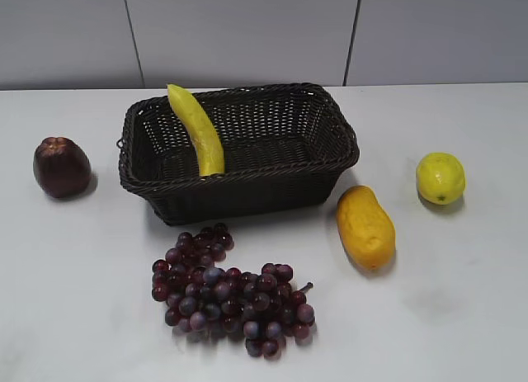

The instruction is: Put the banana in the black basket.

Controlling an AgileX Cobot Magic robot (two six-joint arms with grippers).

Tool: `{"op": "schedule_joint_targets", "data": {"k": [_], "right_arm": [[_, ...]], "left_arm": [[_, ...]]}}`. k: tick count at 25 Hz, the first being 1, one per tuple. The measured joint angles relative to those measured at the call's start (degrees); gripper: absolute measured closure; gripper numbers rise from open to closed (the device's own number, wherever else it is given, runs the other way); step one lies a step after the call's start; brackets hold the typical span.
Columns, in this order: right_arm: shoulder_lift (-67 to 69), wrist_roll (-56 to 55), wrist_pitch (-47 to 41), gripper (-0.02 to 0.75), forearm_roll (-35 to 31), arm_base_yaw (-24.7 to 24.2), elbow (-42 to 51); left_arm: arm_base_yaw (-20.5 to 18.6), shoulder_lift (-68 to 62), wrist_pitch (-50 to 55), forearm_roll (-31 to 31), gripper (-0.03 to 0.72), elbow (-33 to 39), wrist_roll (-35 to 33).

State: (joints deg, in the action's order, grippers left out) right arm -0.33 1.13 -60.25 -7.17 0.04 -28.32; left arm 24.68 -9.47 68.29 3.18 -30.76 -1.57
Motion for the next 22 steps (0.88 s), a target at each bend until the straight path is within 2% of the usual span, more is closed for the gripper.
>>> {"op": "schedule_joint_targets", "data": {"k": [11,22], "right_arm": [[0.0,0.0,0.0,0.155,0.0,0.0,0.0],[0.0,0.0,0.0,0.155,0.0,0.0,0.0]], "left_arm": [[0.0,0.0,-5.4,0.9,0.054,2.3,0.0],[-0.2,0.0,-5.9,0.9,0.19,2.3,0.0]]}}
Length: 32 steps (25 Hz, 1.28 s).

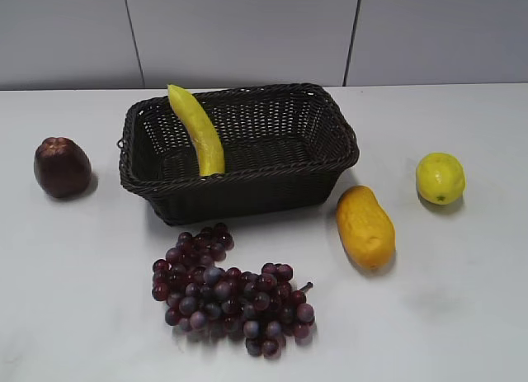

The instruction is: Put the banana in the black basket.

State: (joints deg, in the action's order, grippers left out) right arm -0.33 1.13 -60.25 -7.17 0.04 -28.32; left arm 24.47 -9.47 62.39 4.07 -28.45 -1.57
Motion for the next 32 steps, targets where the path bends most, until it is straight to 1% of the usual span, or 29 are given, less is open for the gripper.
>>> {"op": "schedule_joint_targets", "data": {"k": [2,5,7,8,9,13,15,17,19,25,32], "right_arm": [[0.0,0.0,0.0,0.155,0.0,0.0,0.0],[0.0,0.0,0.0,0.155,0.0,0.0,0.0],[0.0,0.0,0.0,0.155,0.0,0.0,0.0],[0.0,0.0,0.0,0.155,0.0,0.0,0.0],[0.0,0.0,0.0,0.155,0.0,0.0,0.0],[0.0,0.0,0.0,0.155,0.0,0.0,0.0],[0.0,0.0,0.0,0.155,0.0,0.0,0.0],[0.0,0.0,0.0,0.155,0.1,0.0,0.0],[0.0,0.0,0.0,0.155,0.1,0.0,0.0],[0.0,0.0,0.0,0.155,0.1,0.0,0.0],[0.0,0.0,0.0,0.155,0.1,0.0,0.0]], "left_arm": [[-0.9,0.2,-0.1,0.0,0.208,0.0,0.0],[-3.9,1.8,-0.1,0.0,0.233,0.0,0.0],[-7.6,3.9,-0.1,0.0,0.248,0.0,0.0],[-8.6,4.5,-0.1,0.0,0.252,0.0,0.0],[-11.8,6.2,-0.1,0.0,0.262,0.0,0.0],[-19.9,9.4,-0.1,0.0,0.281,0.0,0.0],[-23.2,9.7,-0.2,0.0,0.288,0.0,0.0],[-24.7,9.8,-0.2,0.0,0.298,0.0,0.0],[-24.8,9.8,-0.2,0.0,0.304,0.0,0.0],[-23.3,9.8,-0.2,0.1,0.322,0.0,0.0],[-23.2,9.8,-0.2,0.2,0.331,0.0,0.0]]}}
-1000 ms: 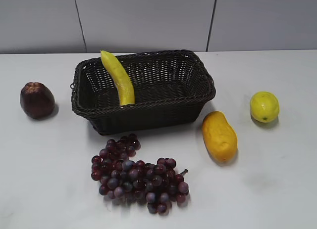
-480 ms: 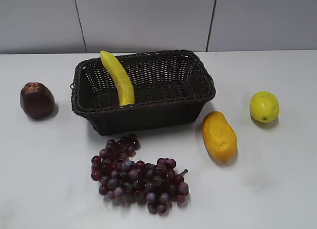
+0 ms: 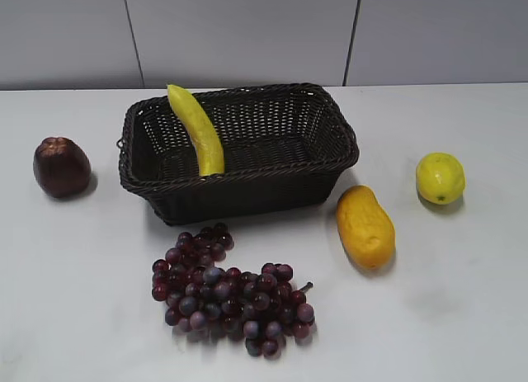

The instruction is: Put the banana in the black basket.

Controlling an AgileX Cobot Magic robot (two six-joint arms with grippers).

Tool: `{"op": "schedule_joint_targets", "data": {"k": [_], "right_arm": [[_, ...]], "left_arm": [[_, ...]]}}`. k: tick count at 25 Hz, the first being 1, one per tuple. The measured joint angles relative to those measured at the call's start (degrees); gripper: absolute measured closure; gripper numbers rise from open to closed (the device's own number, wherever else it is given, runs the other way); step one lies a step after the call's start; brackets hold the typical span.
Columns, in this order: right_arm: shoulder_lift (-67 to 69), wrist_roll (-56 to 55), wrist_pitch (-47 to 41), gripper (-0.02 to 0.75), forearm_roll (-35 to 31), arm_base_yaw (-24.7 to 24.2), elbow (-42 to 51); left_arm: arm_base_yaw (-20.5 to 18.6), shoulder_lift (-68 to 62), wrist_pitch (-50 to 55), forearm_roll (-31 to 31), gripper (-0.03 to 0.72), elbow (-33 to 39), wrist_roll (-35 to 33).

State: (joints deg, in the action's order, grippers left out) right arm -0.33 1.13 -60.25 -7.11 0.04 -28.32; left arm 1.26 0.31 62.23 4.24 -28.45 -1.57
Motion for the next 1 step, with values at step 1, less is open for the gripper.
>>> {"op": "schedule_joint_targets", "data": {"k": [1], "right_arm": [[0.0,0.0,0.0,0.155,0.0,0.0,0.0]], "left_arm": [[0.0,0.0,0.0,0.0,0.333,0.0,0.0]]}}
